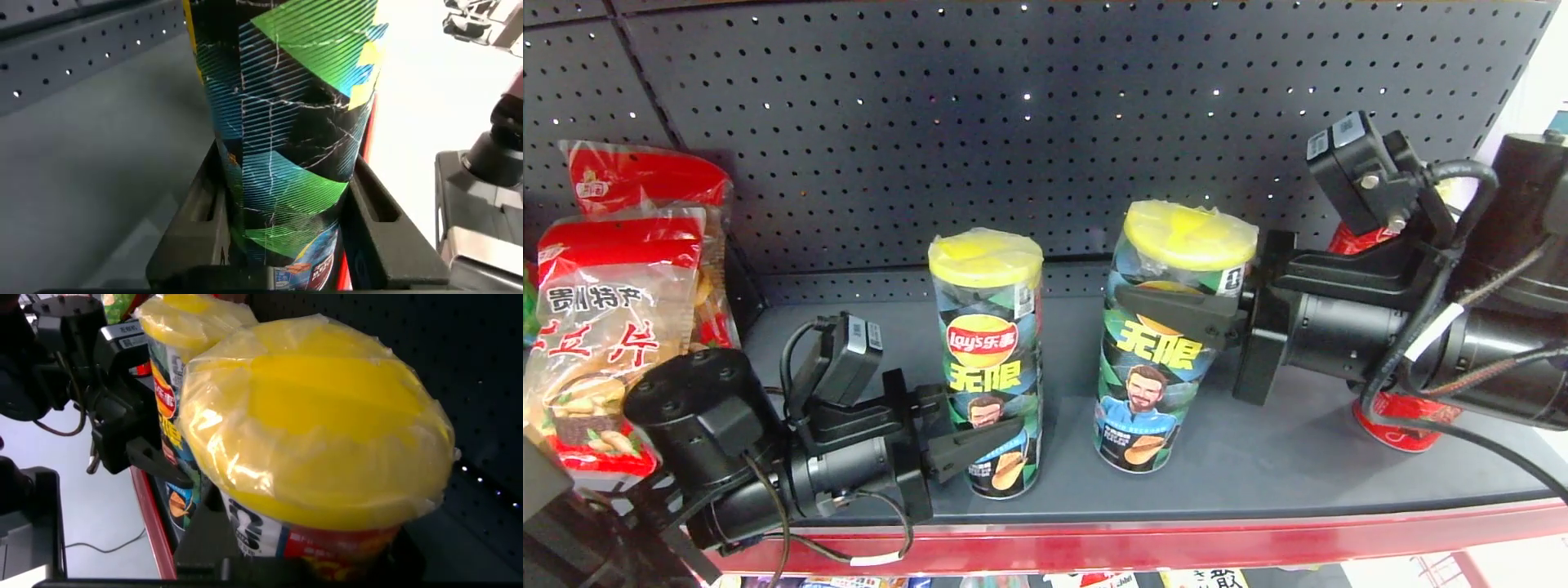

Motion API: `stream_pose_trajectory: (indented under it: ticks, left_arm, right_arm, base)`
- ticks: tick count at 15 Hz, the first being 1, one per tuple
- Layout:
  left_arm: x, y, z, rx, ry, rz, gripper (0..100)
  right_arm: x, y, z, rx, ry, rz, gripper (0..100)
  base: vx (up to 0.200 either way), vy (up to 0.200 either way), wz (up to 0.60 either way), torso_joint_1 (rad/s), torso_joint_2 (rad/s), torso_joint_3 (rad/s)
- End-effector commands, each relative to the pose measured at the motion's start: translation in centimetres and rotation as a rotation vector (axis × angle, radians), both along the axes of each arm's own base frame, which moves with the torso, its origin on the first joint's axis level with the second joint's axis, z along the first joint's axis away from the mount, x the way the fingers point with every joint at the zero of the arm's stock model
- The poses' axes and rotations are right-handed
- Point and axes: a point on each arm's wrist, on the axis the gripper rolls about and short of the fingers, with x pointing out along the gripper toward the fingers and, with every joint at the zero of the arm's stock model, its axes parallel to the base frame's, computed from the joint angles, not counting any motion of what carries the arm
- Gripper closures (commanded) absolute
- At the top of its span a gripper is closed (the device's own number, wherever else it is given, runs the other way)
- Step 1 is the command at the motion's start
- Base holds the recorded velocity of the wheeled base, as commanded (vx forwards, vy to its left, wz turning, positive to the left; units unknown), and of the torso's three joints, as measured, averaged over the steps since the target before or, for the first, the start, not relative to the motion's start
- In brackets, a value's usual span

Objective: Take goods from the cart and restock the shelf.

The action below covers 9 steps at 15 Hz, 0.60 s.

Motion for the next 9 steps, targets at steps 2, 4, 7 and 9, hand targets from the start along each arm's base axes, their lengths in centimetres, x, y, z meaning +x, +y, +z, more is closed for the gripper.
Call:
stream_pose_trajectory:
  ticks: [2,4,7,9]
  left_arm:
    - [1.27,-0.61,-0.24,-0.004,-0.005,0.001,100]
    - [0.97,-0.95,-0.50,0.001,0.007,-0.015,100]
    - [0.75,-0.90,-0.74,0.006,0.022,-0.006,100]
    - [0.57,-0.80,-1.07,0.014,0.037,-0.005,100]
  right_arm:
    - [-0.06,-0.02,-0.03,-0.001,0.000,0.001,100]
    - [-0.06,-0.01,-0.03,-0.001,0.000,0.003,100]
    - [-0.09,-0.04,-0.24,-0.005,0.005,0.003,100]
    - [-0.09,-0.04,-0.25,-0.006,0.006,0.003,100]
  base:
    - [0.000,0.000,0.00,0.000,0.00,0.000]
    - [0.000,0.000,0.00,0.000,0.00,0.000]
    - [0.000,0.000,0.00,0.000,0.00,0.000]
    - [0.000,0.000,0.00,0.000,0.00,0.000]
